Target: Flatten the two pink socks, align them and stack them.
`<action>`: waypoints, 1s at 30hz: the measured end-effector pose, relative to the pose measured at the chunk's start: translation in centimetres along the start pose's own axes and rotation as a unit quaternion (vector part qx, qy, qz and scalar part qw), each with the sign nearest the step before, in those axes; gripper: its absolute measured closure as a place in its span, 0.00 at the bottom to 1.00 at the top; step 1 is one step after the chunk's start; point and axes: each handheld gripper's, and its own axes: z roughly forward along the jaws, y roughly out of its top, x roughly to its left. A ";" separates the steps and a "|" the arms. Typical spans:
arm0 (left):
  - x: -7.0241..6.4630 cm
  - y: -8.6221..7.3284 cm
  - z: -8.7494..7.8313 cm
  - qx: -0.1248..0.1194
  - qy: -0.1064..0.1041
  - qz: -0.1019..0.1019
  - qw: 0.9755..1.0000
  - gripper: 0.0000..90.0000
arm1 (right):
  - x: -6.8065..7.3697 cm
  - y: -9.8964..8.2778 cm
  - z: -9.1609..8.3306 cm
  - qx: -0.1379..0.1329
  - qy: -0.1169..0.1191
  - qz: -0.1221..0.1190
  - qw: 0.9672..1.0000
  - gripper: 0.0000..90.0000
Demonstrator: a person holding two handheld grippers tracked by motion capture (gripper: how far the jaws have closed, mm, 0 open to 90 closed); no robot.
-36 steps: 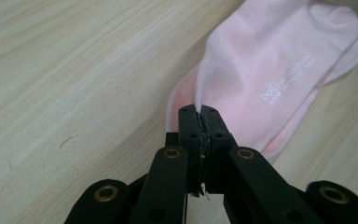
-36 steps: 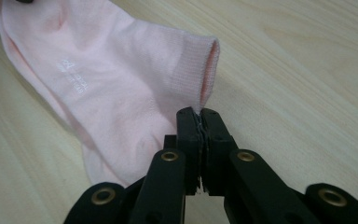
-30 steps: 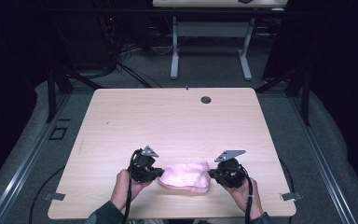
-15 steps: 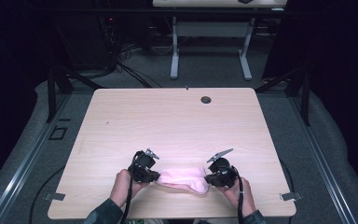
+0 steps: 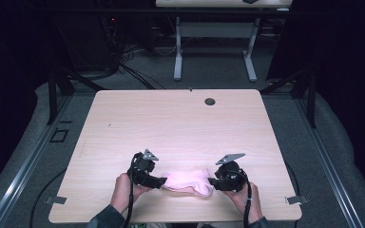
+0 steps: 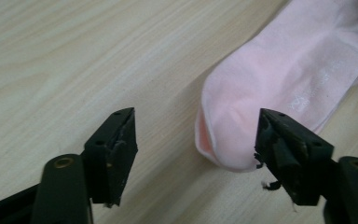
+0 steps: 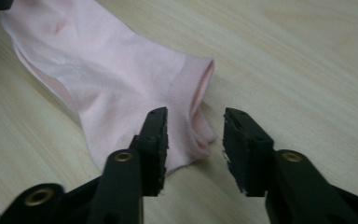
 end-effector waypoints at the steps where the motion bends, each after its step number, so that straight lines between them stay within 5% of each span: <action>1: 0.0 0.0 -0.2 -0.004 0.005 0.000 1.000 0.27 | 0.0 0.0 -0.3 -0.006 -0.001 -0.003 1.000 0.58; 8: -0.3 -0.2 -2.3 -0.035 0.045 0.014 0.998 0.13 | 0.5 0.1 -2.2 -0.048 -0.007 -0.014 0.999 0.23; 11: -0.1 -0.7 -3.3 -0.045 0.055 0.013 0.997 0.08 | 0.6 0.0 -3.0 -0.065 -0.008 -0.016 0.998 0.16; 20: 1.6 -2.7 -5.2 -0.061 0.094 -0.011 0.994 0.00 | -0.7 -1.4 -5.1 -0.094 -0.025 -0.002 0.995 0.03; 30: 4.7 -7.0 -5.2 -0.058 0.137 -0.061 0.987 0.00 | -4.8 -4.7 -6.0 -0.095 -0.086 0.047 0.991 0.00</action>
